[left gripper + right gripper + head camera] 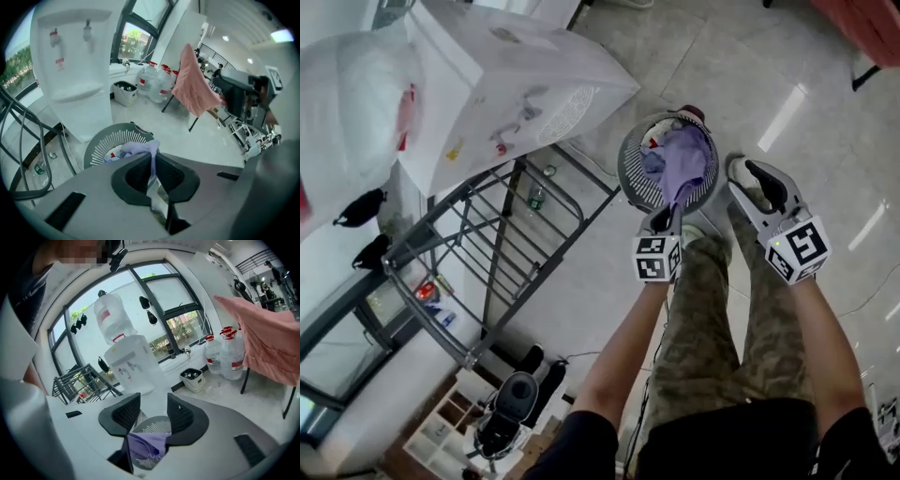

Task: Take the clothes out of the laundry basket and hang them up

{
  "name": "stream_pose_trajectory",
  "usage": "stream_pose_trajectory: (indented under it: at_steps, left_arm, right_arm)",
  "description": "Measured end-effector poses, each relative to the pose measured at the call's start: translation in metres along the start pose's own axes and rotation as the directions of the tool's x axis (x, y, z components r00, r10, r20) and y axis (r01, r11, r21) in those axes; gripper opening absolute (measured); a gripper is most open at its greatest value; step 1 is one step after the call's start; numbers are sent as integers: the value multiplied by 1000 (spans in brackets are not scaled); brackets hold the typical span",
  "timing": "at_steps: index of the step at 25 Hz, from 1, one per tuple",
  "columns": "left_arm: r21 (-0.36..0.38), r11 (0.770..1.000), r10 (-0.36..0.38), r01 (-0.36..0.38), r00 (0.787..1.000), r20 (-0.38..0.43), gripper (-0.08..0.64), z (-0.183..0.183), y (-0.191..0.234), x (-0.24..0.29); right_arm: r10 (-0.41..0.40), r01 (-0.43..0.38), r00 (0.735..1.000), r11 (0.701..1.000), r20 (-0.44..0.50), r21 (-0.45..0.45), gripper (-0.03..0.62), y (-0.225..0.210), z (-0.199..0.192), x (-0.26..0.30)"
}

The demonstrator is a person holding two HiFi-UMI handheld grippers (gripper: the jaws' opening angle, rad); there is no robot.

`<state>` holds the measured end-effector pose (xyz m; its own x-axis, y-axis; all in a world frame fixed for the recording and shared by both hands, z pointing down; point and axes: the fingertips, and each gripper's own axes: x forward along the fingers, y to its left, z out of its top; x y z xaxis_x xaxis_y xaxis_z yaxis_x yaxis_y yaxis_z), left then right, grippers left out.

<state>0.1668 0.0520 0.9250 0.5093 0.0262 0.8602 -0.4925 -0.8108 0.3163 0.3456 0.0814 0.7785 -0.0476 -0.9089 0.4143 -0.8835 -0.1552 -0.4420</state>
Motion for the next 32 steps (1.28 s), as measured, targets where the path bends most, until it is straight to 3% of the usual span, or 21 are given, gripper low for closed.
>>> stream_pose_trajectory:
  at_steps: [5,11,19,22,24,25,29,32]
  left_arm:
    - [-1,1000,-25,25,998,64,21,37,-30,-75]
    - [-39,999,-25,32,983,179,21,87,-63,-202]
    - [3,999,-33,35,921,389,21,160,-102,-357]
    - [38,999,-51,38,896,440,21,176,-122,-407]
    - [79,997,-35,-3,876,481,21,180,-131,-435]
    - [89,996,-18,-31,865,501,21,181,-134,-447]
    - [42,992,74,-116,837,542,21,178,-141,-483]
    - [-58,985,164,-160,815,556,21,165,-144,-494]
  right_arm:
    - [28,-29,999,996,-19,-80,171,23,39,-21]
    - [201,-243,959,946,-200,-215,172,93,46,-66]
    - [295,-384,912,858,-285,-341,173,170,103,-71]
    - [360,-455,884,808,-298,-374,184,208,128,-55]
    - [420,-524,847,761,-324,-383,196,231,139,-42]
    - [448,-566,820,721,-355,-398,202,242,139,-36]
    - [527,-737,675,517,-516,-436,229,278,125,-15]
    - [592,-833,553,374,-586,-409,229,305,115,-9]
